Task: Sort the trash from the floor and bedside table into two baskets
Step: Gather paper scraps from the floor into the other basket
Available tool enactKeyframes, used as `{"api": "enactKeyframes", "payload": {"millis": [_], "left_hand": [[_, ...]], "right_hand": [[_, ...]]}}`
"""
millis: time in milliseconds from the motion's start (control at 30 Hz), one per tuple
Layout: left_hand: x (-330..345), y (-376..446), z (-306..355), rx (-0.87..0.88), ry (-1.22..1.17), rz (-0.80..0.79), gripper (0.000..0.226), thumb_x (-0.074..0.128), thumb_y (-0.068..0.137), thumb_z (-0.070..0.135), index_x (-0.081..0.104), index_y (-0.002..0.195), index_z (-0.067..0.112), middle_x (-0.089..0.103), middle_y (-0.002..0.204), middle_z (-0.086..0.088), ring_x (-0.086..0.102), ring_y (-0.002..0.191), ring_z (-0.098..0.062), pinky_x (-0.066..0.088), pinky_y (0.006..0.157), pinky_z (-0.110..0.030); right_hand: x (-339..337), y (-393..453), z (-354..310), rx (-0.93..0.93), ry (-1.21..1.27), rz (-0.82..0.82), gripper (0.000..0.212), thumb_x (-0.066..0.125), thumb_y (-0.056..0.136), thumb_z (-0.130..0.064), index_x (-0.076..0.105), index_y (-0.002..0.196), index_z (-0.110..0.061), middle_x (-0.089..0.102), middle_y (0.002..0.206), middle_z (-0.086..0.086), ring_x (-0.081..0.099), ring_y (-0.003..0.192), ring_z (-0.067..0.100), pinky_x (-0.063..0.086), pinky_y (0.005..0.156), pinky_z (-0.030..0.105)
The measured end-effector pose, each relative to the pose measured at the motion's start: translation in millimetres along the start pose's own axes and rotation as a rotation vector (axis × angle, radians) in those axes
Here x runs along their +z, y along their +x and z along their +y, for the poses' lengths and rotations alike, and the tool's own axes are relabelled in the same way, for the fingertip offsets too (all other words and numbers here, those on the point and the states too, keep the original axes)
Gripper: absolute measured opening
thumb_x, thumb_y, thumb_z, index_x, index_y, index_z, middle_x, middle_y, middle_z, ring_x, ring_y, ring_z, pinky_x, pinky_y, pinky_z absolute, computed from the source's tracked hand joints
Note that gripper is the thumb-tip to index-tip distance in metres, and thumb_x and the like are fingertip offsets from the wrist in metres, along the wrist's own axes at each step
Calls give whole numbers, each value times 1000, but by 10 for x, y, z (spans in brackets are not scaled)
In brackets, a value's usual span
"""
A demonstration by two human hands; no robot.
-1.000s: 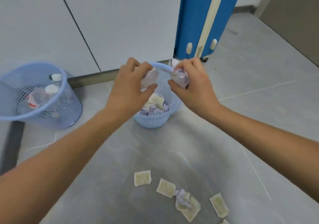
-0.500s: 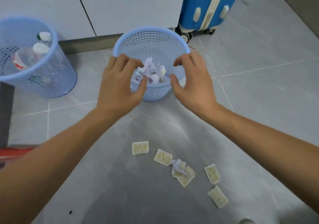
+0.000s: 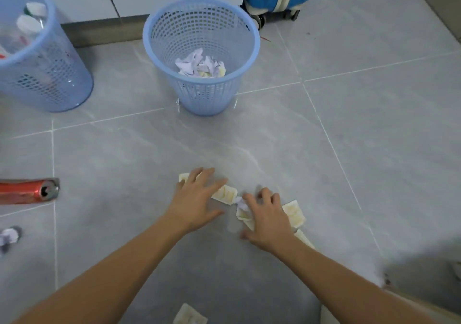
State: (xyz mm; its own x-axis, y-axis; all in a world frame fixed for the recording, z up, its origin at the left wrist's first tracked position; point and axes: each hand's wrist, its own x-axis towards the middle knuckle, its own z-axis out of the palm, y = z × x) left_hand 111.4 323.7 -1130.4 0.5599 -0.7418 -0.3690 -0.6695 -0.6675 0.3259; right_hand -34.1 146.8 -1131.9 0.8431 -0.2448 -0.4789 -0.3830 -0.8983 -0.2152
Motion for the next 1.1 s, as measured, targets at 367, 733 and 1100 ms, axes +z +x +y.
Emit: {"api": "enactKeyframes", "payload": {"millis": [367,733,1100], "left_hand": [[553,-176,107,34,92,187,33,84,67,41,70,94,29,65,118,0,63,109,-24,49,80,-42],[705,-235,81,177,-139,303,4,63,73,17,59,72,17,58,81,-3,51,82,-25,48,62,-39],[567,-372,72,71,-338,255,27,71,66,-2,60,83,14,58,88,-1,51,88,-24,42,68,-34]], "right_hand": [[367,-29,-2,-92,77,93,53,69,78,-11,45,123,-27,47,126,9,45,110,34,44,56,38],[488,-2,-61,-159,237,163,11,56,81,-12,58,91,-16,53,97,3,45,86,28,48,62,48],[305,-440,-220,-220,255,36,59,67,77,-42,51,132,-28,42,117,-3,42,104,21,47,84,32]]}}
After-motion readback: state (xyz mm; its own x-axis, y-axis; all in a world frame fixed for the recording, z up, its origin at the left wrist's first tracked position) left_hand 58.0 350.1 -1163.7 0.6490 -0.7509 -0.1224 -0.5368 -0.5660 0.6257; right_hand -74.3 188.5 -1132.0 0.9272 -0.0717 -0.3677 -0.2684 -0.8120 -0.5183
